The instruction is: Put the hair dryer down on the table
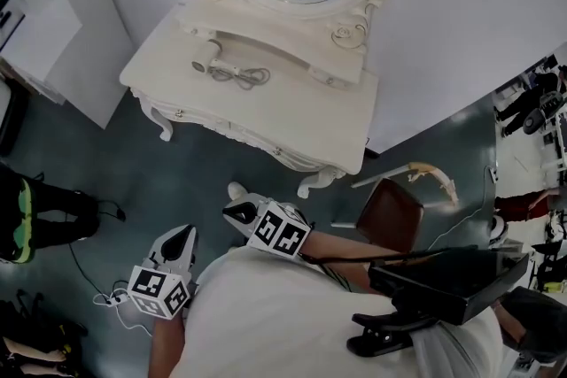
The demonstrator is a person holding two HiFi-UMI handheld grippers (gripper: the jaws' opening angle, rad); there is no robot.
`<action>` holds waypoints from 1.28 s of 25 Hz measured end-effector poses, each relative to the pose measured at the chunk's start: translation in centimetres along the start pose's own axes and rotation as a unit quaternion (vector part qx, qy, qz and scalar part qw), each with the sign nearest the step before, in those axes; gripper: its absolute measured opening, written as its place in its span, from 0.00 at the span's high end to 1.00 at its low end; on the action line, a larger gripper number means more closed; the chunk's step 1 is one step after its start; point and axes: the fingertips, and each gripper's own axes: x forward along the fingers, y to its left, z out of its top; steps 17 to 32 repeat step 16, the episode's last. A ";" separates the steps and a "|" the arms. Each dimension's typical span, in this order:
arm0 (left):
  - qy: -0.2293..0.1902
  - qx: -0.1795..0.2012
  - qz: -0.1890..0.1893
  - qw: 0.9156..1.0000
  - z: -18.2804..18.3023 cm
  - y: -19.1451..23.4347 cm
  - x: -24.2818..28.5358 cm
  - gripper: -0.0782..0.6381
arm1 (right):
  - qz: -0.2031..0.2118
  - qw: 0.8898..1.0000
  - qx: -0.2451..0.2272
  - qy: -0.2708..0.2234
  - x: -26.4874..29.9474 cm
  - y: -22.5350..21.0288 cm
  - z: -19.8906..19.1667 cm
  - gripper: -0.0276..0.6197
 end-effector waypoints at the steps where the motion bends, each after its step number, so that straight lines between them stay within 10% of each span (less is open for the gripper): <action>1: -0.001 0.000 -0.001 1.000 0.1 0.0 0.0 0.89 | 0.000 1.000 0.000 0.000 0.0 0.0 0.1 0.96; 32: 0.000 -0.004 -0.003 1.000 0.0 0.5 0.1 0.89 | 0.003 1.000 -0.004 0.002 0.5 0.0 0.4 0.96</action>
